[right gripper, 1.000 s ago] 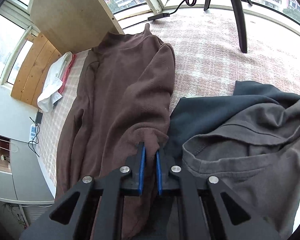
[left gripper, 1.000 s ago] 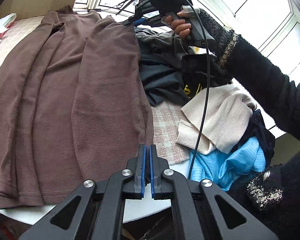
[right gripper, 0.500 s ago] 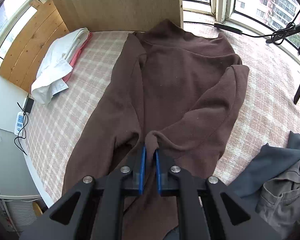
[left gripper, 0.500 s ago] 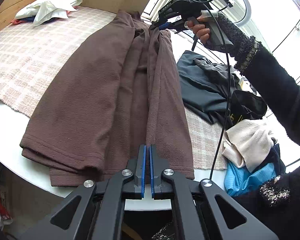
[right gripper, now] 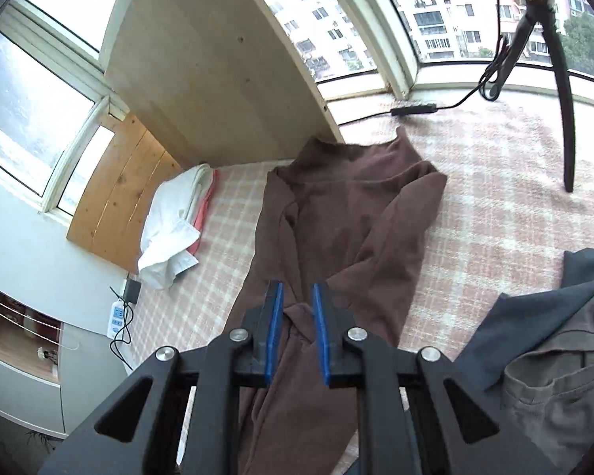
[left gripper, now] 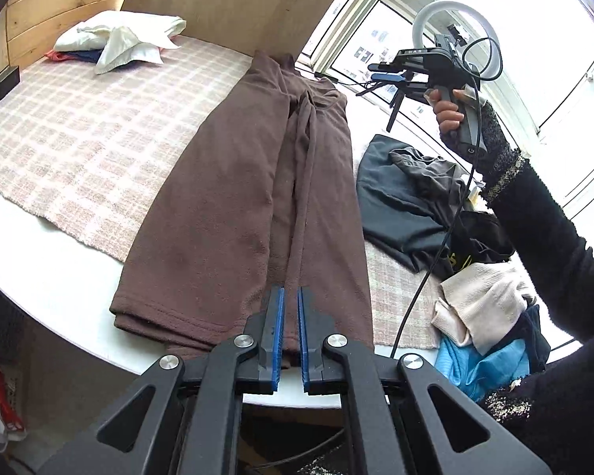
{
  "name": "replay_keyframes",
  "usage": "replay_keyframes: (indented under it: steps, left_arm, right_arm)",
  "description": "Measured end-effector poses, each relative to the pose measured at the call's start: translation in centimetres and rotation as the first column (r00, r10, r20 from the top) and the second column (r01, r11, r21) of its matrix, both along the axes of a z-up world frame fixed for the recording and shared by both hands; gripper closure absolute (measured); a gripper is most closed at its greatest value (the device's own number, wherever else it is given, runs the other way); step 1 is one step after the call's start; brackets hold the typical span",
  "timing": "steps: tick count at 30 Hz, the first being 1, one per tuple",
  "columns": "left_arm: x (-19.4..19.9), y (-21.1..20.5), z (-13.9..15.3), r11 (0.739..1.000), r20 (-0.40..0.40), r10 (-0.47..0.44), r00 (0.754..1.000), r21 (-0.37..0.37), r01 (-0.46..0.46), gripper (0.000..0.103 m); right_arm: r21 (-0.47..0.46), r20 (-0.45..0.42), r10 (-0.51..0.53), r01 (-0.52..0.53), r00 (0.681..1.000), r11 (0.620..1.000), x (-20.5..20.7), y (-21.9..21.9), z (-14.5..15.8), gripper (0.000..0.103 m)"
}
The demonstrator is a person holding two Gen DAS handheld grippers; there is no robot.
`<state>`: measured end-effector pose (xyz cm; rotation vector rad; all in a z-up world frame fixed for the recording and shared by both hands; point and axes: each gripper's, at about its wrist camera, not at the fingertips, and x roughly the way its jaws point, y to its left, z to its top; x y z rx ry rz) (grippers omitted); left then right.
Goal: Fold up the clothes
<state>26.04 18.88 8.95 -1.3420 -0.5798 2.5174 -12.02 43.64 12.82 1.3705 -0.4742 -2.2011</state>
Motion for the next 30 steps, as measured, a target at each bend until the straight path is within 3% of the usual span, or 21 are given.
replay_keyframes:
  steps: [5,8,14,17,20,22,25,27,30]
  left_arm:
    - [-4.3,4.3,-0.5,0.986,-0.025,-0.157,0.987,-0.067,0.155,0.098]
    - [-6.5,5.8,-1.7,0.978,-0.011,-0.197,0.980,-0.077,0.196,0.098]
    - [-8.7,6.5,-5.3,0.968,0.094,-0.218,0.971,-0.102,0.227,0.098]
    - [-8.5,5.9,-6.6,0.973,0.144,-0.214,0.966,-0.052,0.223,0.098]
    - [-7.6,4.4,-4.6,0.979,0.124,-0.198,0.972,-0.028,0.203,0.098]
    - [-6.3,2.3,-2.2,0.984,0.077,-0.171,0.982,-0.043,0.175,0.098]
    - [-4.4,-1.2,0.4,0.979,0.029,-0.128,0.991,-0.154,0.131,0.090]
    - [-3.5,-3.4,1.1,0.970,0.024,-0.117,0.993,-0.211,0.119,0.090]
    - [-3.5,-5.8,-0.2,0.959,0.062,-0.151,0.987,-0.232,0.162,0.090]
  right_arm:
    - [0.050,-0.005,-0.003,0.003,1.000,0.999,-0.9,1.7,-0.8,0.087]
    - [0.107,0.009,0.049,-0.050,0.999,0.993,-1.5,-0.7,-3.0,0.087]
    - [0.310,0.017,0.060,-0.063,0.998,0.949,-5.1,-4.9,-7.9,0.087]
    - [0.326,0.074,0.020,-0.043,0.997,0.945,-7.5,-4.6,-10.4,0.090]
    - [0.305,0.080,0.005,-0.029,0.997,0.952,-7.7,-4.0,-9.8,0.090]
    - [0.243,0.065,0.020,-0.035,0.998,0.969,-6.2,-3.4,-8.4,0.089]
    - [0.133,0.027,0.064,-0.067,0.998,0.989,-2.6,-2.6,-5.6,0.089]
    - [0.141,0.004,0.139,-0.138,0.990,0.980,1.8,-3.5,-4.8,0.089]
    - [0.177,-0.001,0.222,-0.219,0.975,0.960,8.9,-5.2,-5.0,0.089]
